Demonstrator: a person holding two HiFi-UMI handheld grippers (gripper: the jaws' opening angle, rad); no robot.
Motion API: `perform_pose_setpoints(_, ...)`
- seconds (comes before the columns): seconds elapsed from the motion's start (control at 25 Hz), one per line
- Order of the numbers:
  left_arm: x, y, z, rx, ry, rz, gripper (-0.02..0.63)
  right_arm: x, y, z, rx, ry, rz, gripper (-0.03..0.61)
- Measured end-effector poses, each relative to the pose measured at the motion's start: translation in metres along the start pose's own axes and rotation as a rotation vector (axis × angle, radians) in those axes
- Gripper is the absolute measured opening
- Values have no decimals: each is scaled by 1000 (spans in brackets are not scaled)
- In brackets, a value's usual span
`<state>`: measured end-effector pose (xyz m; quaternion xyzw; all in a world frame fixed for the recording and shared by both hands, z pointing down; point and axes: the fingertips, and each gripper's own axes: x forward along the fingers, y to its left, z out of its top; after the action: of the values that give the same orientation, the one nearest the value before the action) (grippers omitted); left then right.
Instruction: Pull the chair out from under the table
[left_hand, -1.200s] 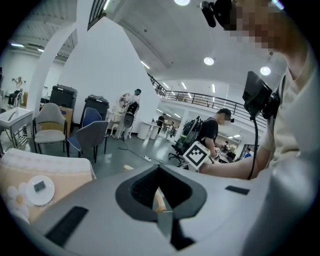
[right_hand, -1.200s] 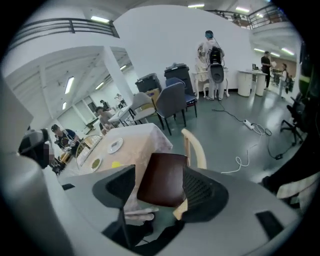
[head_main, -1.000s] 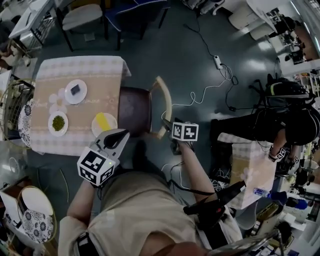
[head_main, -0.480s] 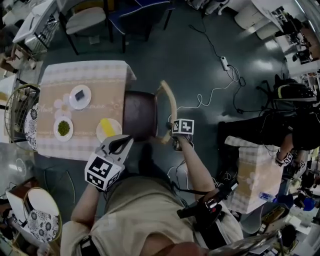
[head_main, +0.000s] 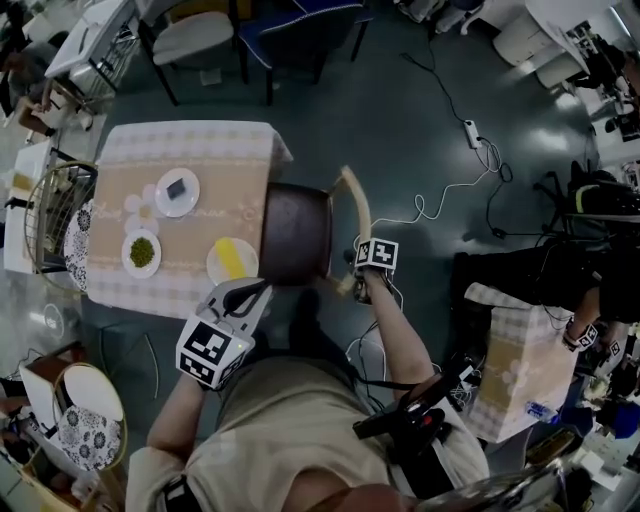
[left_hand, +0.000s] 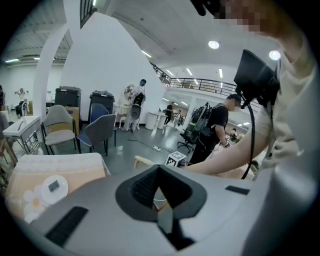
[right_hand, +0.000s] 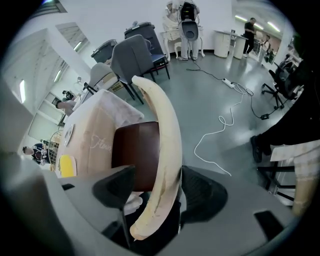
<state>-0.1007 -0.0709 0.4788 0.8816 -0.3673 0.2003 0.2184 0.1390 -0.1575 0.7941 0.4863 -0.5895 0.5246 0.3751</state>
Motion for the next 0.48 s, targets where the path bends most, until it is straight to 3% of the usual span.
perform_pose_setpoints(0.48,8,-2,0,-9,24,12,5,27,-1,-10,28,63,32,287)
